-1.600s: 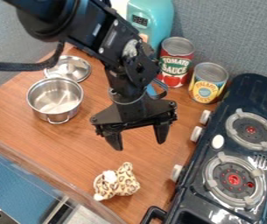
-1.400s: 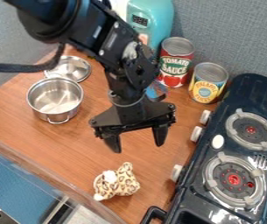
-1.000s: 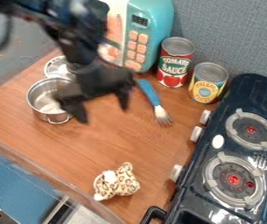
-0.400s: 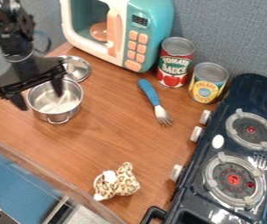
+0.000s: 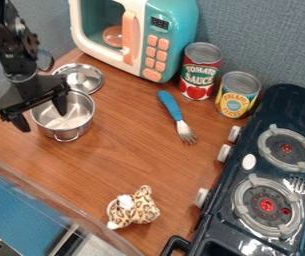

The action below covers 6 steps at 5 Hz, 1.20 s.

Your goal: Move the silver pot to the top of the plush tiger

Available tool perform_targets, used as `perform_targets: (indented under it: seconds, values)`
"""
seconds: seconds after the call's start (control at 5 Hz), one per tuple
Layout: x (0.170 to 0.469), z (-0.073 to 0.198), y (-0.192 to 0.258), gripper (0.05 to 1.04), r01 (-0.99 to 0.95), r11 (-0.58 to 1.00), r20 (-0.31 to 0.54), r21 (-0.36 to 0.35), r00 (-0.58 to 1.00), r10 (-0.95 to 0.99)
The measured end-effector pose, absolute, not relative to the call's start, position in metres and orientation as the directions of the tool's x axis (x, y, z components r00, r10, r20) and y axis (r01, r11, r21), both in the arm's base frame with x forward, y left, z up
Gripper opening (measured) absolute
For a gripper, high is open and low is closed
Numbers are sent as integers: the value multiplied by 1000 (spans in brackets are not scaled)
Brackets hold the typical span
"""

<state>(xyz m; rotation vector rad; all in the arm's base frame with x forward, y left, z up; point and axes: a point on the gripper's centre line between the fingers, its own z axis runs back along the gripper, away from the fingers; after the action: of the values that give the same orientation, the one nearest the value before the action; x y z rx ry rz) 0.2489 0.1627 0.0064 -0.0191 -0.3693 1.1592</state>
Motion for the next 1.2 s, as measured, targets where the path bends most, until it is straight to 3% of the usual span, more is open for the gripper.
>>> perform_targets:
  seconds: [0.4,0.6,1.0,1.2]
  values:
    - [262,-11,171,1001,-902,366,297,-228,294,909]
    - [268,-14,172,950,-908,344,284,-239,273,919]
    - [269,-12,173,371,-902,344,264,-262,276,924]
    - [269,-13,173,151,-902,343,258,-263,277,926]
